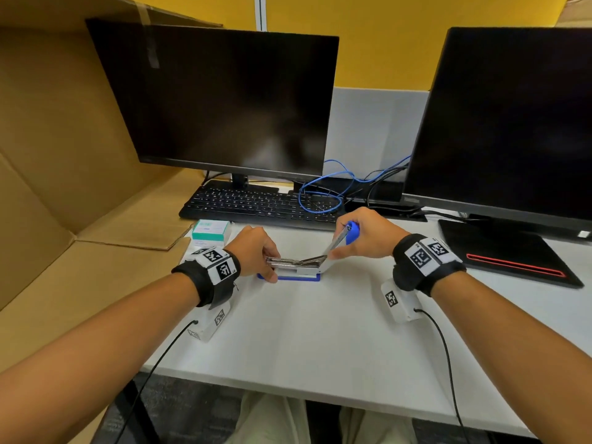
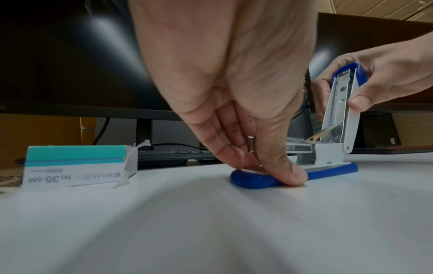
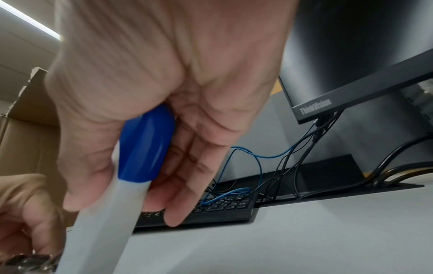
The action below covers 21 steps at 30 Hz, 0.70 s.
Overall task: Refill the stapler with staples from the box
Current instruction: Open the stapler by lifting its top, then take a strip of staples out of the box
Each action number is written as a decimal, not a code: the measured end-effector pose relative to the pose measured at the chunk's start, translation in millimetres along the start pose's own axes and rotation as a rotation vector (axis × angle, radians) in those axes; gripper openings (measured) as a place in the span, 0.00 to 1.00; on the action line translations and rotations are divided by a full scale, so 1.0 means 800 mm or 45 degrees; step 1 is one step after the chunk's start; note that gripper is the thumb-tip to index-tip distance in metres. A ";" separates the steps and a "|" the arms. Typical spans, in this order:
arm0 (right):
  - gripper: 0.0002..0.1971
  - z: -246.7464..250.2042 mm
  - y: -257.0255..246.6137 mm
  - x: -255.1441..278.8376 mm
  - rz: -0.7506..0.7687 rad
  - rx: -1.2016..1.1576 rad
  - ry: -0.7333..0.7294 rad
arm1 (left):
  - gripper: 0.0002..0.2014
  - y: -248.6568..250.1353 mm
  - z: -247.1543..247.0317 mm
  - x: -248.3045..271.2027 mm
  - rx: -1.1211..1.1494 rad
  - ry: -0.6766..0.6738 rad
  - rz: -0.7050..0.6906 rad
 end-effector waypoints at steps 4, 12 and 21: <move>0.15 0.005 0.000 0.006 -0.018 0.037 -0.018 | 0.19 -0.006 -0.004 0.000 -0.016 0.000 0.014; 0.17 -0.019 0.040 0.020 -0.165 0.320 -0.146 | 0.18 -0.003 -0.005 0.000 -0.089 -0.015 -0.009; 0.20 -0.021 0.027 0.016 -0.157 0.515 -0.199 | 0.21 0.002 0.037 -0.011 -0.128 -0.202 -0.067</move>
Point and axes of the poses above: each hand's wrist, its own x-axis away from the middle knuckle, its own z-axis out of the back of the hand, y = z × x, the point moved 5 cm from there along -x, towards the middle knuckle, and after that the axes turned 13 degrees about -z, right-handed, at the moved point
